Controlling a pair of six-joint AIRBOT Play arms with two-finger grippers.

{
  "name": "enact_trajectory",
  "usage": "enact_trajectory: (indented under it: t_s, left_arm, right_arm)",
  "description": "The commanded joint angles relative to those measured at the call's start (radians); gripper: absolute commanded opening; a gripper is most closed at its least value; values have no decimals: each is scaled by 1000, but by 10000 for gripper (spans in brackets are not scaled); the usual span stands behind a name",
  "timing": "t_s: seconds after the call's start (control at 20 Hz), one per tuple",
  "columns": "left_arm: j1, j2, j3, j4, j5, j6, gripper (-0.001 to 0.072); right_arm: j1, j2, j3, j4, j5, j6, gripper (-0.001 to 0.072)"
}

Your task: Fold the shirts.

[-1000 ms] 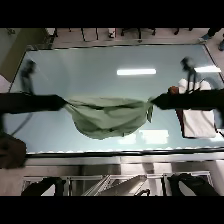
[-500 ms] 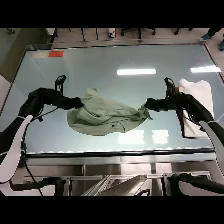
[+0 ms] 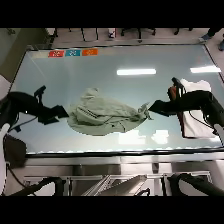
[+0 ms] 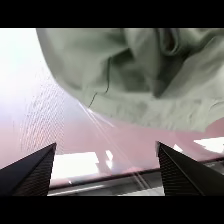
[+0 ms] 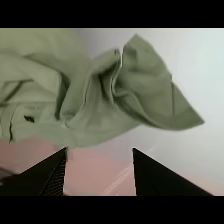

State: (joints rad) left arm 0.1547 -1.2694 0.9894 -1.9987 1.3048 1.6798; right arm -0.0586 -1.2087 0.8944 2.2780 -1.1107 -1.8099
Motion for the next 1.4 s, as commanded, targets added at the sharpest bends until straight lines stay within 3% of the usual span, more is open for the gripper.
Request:
enact_trajectory:
  t_s: [0.0, 0.15, 0.4, 0.45, 0.55, 0.65, 0.8, 0.85, 0.9, 0.95, 1.05, 1.2, 1.35]
  left_arm:
    - [31, 146, -332, -101, -192, 53, 699]
    - [29, 109, -435, -262, -336, 134, 699]
    - [-59, -82, -304, -282, -419, 153, 699]
    - [-80, -113, -265, -282, -433, 152, 651]
    - [-126, -170, -182, -280, -447, 152, 375]
    - [-161, -221, -111, -277, -436, 152, 149]
    - [-189, -264, -39, -272, -413, 152, 70]
    - [-191, -264, -28, -270, -415, 154, 15]
    - [-191, -263, -15, -270, -410, 154, 15]
    - [-191, -263, -4, -270, -402, 153, 15]
    - [-189, -261, 16, -270, -377, 153, 14]
    - [-189, -170, 43, -272, -359, 156, 13]
    - [-189, 77, 190, -272, -280, 155, 13]
  right_arm:
    - [35, 50, -184, 85, 36, 3, 458]
    - [93, -6, -236, 105, 136, 8, 458]
    - [159, -116, -235, 143, 261, 8, 458]
    - [160, -133, -235, 151, 270, 8, 458]
    - [160, -163, -234, 163, 302, 8, 457]
    - [166, -192, -222, 181, 335, 8, 457]
    - [198, -248, -157, 199, 372, 7, 441]
    - [211, -271, -125, 199, 375, 8, 349]
    - [227, -299, -92, 199, 376, 8, 294]
    - [242, -324, -64, 200, 375, 8, 288]
    - [270, -350, -27, 198, 376, 6, 19]
    - [273, -292, 33, 194, 312, -1, 18]
    - [216, -55, 187, 194, 214, -24, 17]
